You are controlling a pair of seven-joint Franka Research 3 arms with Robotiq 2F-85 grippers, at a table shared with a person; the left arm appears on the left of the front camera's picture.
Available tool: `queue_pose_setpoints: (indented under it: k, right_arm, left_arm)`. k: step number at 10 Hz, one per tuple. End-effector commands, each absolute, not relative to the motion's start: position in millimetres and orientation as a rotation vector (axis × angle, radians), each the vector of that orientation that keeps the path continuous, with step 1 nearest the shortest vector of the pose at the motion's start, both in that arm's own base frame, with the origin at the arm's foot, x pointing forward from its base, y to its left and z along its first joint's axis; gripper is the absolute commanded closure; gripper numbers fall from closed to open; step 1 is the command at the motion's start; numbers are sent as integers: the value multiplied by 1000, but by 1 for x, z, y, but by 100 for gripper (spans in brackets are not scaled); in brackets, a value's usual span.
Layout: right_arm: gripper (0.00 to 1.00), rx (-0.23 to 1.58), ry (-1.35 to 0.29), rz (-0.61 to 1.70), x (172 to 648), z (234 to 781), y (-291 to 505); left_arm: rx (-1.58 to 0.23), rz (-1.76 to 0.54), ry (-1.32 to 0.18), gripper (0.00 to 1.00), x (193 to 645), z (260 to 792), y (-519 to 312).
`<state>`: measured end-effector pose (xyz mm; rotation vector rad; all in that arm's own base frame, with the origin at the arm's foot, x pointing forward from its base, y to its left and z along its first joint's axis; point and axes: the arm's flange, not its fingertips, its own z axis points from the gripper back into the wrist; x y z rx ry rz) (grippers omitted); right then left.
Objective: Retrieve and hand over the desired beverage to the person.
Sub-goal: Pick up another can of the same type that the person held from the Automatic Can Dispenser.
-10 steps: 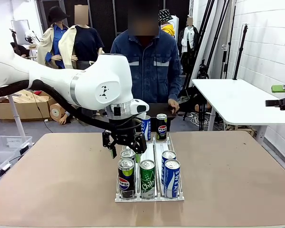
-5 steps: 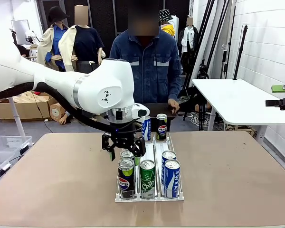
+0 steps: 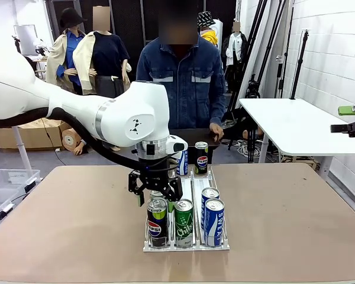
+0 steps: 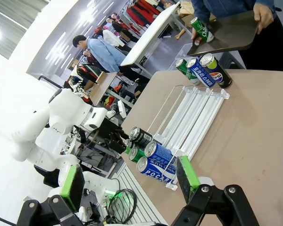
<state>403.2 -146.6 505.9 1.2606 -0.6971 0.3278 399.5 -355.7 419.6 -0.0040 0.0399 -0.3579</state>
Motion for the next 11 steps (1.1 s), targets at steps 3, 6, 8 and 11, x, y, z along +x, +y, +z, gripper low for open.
queue_pose_setpoints:
  k: [3, 6, 8, 11]
  right_arm:
    - [0, 1273, -703, 332, 403, 506, -146]
    - [0, 1273, -703, 332, 403, 506, -146]
    - [0, 1273, -703, 332, 403, 506, -146]
    - [0, 1273, -703, 332, 403, 506, -146]
  left_arm:
    - [18, -327, 37, 0, 394, 413, -362]
    - [11, -326, 54, 0, 394, 412, -362]
    - [11, -319, 62, 0, 394, 411, -362]
    - [15, -320, 76, 12, 394, 412, -361]
